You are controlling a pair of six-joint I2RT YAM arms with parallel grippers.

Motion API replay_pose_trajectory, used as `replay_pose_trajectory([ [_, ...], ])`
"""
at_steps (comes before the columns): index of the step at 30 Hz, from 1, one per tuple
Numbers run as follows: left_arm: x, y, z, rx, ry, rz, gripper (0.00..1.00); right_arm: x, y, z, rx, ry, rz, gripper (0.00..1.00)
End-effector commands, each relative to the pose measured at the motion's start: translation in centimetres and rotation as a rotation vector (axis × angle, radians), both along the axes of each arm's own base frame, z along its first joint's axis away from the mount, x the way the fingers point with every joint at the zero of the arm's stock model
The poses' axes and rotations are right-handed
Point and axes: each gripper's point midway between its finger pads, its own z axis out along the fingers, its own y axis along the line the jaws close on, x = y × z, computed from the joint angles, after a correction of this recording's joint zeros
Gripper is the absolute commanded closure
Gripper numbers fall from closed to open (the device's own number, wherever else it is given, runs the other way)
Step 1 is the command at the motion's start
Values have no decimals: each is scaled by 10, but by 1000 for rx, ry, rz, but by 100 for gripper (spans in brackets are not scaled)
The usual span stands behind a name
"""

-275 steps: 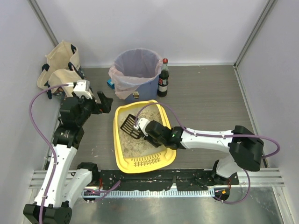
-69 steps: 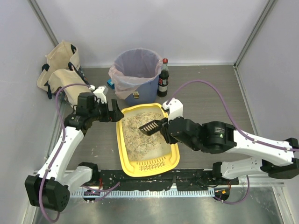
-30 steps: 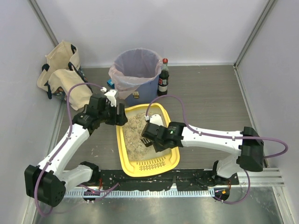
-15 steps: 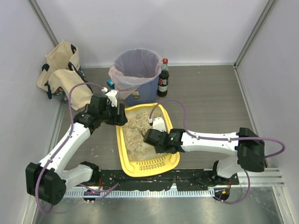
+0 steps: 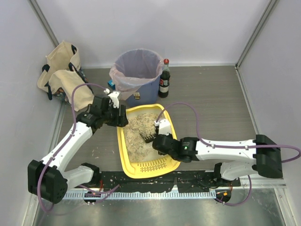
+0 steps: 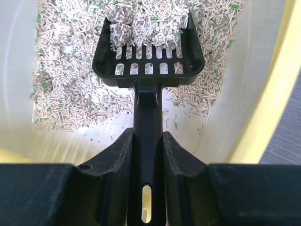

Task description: Clean the litter box

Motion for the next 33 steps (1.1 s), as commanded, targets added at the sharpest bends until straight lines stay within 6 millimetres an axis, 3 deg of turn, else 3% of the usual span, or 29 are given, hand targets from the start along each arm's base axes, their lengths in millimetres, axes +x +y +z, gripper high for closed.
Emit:
replay_pose_trajectory([
  [1, 7, -2, 6, 2, -32, -11, 37, 13, 11, 33, 185, -138, -15, 99],
  [5, 7, -2, 5, 8, -31, -9, 38, 11, 0, 20, 180, -176, -2, 99],
  [13, 8, -2, 2, 13, -24, -9, 38, 12, 1, 34, 144, -342, 35, 99],
  [22, 10, -1, -4, 27, -6, -5, 39, 9, -1, 30, 179, -418, 29, 99],
  [33, 8, -11, -2, -20, 11, -44, 25, 13, -5, 50, 269, -501, 1, 99],
])
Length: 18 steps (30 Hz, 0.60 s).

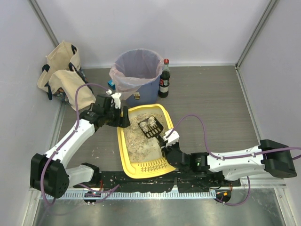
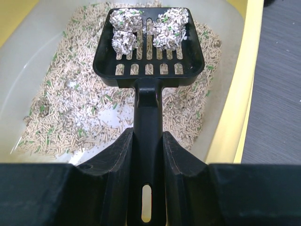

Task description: Clean the litter box

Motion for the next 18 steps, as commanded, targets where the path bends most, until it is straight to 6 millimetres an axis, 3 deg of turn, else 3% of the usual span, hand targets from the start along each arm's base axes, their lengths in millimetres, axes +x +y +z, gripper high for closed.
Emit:
replay_pose_trajectory([
  [1, 7, -8, 15, -34, -52, -33, 26, 8, 7, 37, 125, -79, -43, 99],
  [8, 9, -7, 16, -34, -65, -22, 30, 6, -11, 46, 124, -94, -37, 99],
  [16, 12, -2, 29, -37, -141, 2, 27, -3, 3, 51, 141, -60, 34, 98],
  [18, 13, -2, 41, -55, -197, 7, 25, -3, -1, 58, 210, -53, 17, 99],
])
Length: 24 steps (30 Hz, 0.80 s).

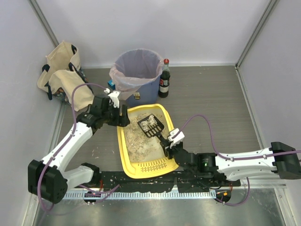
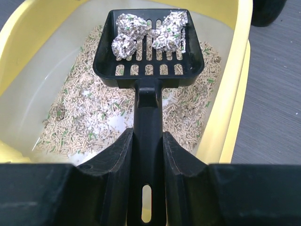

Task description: Clean the litter box

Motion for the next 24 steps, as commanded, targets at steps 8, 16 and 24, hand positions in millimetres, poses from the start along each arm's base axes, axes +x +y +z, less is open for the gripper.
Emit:
replay_pose_trajectory([
  [8, 13, 12, 51, -33, -271, 64, 18, -9, 9, 17, 69, 21, -12, 99],
  [16, 13, 13, 50, -20, -268, 70, 13, -12, 4, 24, 53, -24, -68, 99],
  [24, 13, 13, 51, -25, -269, 68, 12, -14, -2, 16, 94, -15, -86, 99],
])
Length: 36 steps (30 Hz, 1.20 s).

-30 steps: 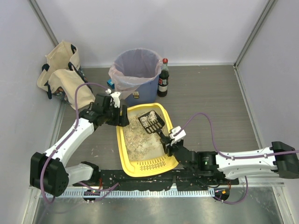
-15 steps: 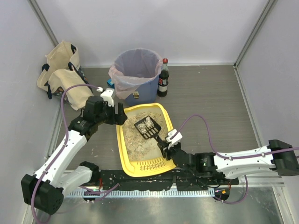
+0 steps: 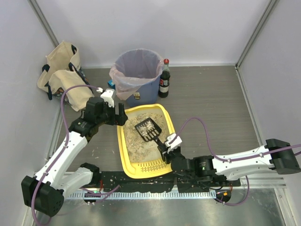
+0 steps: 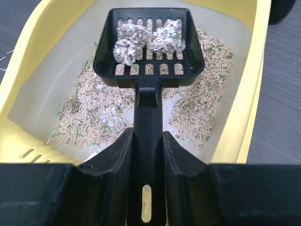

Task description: Clean the litter box

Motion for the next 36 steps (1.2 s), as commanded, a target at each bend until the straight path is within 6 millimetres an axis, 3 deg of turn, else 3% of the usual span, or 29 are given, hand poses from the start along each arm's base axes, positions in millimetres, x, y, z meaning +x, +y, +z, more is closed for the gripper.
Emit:
replay_pose_trajectory([
  [1, 6, 0, 9, -1, -53, 2, 12, -2, -2, 19, 126, -20, 17, 98],
  [2, 6, 0, 9, 0, -53, 4, 12, -6, 7, 30, 215, -6, 45, 98],
  [3, 7, 0, 10, -1, -57, 4, 12, -6, 13, 37, 197, -6, 41, 99],
  [6, 6, 0, 9, -1, -54, 3, 12, 14, -19, 15, 60, -26, -161, 99],
  [7, 6, 0, 10, -2, -57, 3, 12, 2, -9, 10, 93, 18, -55, 99],
  [8, 6, 0, 9, 0, -57, 3, 11, -5, 7, 34, 238, 3, 34, 98],
  [9, 6, 0, 10, -1, -58, 4, 10, -10, 10, 32, 285, 16, 66, 98],
  [11, 6, -1, 9, -4, -57, 0, 9, -8, 9, 15, 109, 12, 46, 99],
  [12, 6, -2, 8, -5, -50, -5, 9, 1, 8, 27, 77, -3, -29, 99],
  [13, 6, -1, 10, -5, -53, -5, 9, 9, -10, 13, -25, -25, -111, 98],
  [14, 6, -1, 9, -2, -50, -5, 9, 15, -18, 24, 42, -33, -177, 99],
  [15, 6, 0, 10, -1, -56, -1, 9, 8, -19, 9, 25, -34, -85, 99],
  [16, 6, 0, 9, 1, -56, 1, 9, -3, 1, 47, 285, -17, 17, 99],
  [17, 7, 1, 10, -2, -62, 5, 9, -12, 10, 44, 305, 3, 90, 98],
  [18, 6, 0, 11, -4, -65, 1, 9, -11, 14, 48, 289, 5, 79, 99],
  [19, 6, 0, 10, -4, -61, 3, 9, -6, 6, 13, 63, -1, 36, 99],
  [21, 5, 0, 10, -1, -58, -1, 9, 11, -13, 17, 3, -41, -123, 99],
  [22, 5, 1, 10, 1, -60, 4, 9, 6, -2, 30, 84, -34, -63, 98],
  [23, 6, 1, 12, -1, -66, 6, 9, -3, 3, 21, 107, -29, 25, 99],
  [24, 6, 2, 13, -2, -70, 11, 9, -15, 20, 29, 166, -12, 125, 98],
  [26, 6, 2, 12, -2, -70, 11, 9, -5, 16, 27, 84, -27, 41, 99],
  [27, 5, 2, 13, -2, -74, 10, 9, 12, -9, 21, 33, -57, -114, 99],
  [29, 5, 4, 16, 2, -85, 18, 9, 4, -7, 22, 99, -43, -27, 99],
  [30, 5, 6, 15, 6, -86, 26, 9, -12, 15, 38, 233, -12, 101, 99],
  [32, 6, 7, 18, 4, -104, 33, 9, -10, 15, 38, 213, 5, 71, 99],
  [33, 6, 7, 19, 3, -107, 34, 9, -3, -2, 20, 101, 4, 3, 99],
  [34, 5, 7, 20, 2, -106, 32, 9, 9, -18, 23, 109, -17, -102, 99],
  [35, 5, 7, 21, 1, -111, 33, 9, 5, -21, 23, 130, -14, -55, 99],
  [36, 5, 8, 20, 5, -111, 38, 9, -4, -4, 37, 246, 0, 28, 99],
])
